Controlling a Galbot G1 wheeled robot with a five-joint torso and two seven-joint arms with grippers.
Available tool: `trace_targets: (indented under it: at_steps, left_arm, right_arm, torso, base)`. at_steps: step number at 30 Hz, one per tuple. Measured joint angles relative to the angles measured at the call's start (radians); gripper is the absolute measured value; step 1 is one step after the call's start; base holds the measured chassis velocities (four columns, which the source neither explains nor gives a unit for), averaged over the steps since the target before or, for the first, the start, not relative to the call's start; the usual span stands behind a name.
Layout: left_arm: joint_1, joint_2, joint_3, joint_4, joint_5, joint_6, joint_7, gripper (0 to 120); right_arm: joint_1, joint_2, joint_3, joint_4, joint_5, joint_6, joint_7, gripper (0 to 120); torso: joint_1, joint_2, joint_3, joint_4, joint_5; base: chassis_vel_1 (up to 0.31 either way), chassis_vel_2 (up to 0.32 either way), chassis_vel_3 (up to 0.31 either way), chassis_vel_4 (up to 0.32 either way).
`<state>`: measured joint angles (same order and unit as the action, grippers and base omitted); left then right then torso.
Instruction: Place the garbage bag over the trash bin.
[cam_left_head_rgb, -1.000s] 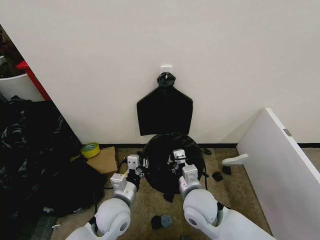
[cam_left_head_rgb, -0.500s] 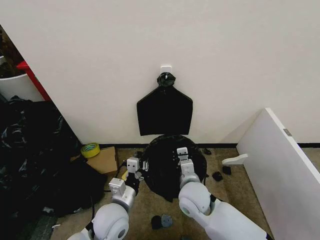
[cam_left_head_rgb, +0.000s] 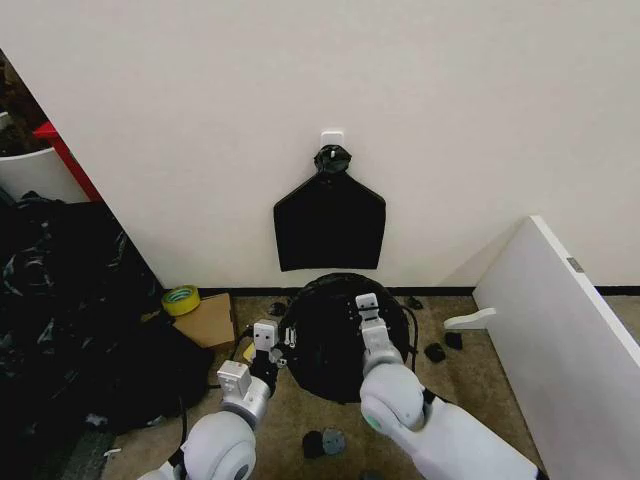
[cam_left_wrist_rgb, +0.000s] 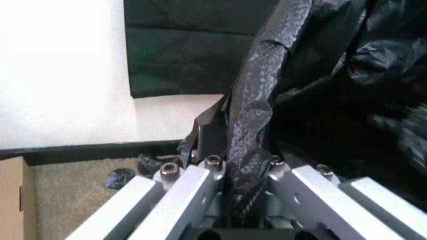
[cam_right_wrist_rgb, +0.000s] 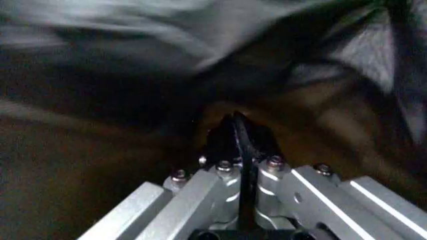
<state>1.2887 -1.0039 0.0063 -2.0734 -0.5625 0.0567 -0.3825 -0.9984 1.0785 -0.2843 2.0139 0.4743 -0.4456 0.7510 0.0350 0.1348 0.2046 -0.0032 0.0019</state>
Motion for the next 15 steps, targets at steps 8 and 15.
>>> trace_targets:
  at_steps: [8, 15]
  left_arm:
    - [0.004, -0.001, -0.001, -0.004, 0.0, -0.006, 0.002, 1]
    - [0.014, 0.011, -0.022, -0.042, -0.01, -0.013, 0.004, 1]
  right_arm:
    - [0.006, 0.006, -0.022, 0.042, 0.138, -0.066, -0.003, 0]
    - [0.026, 0.016, -0.051, -0.021, 0.109, -0.156, 0.014, 0]
  torso:
    - [0.0, 0.0, 0.0, 0.0003, 0.0]
    - [0.0, 0.0, 0.0, 0.0002, 0.0]
  base:
    - [0.0, 0.0, 0.0, 0.0]
    - [0.0, 0.0, 0.0, 0.0]
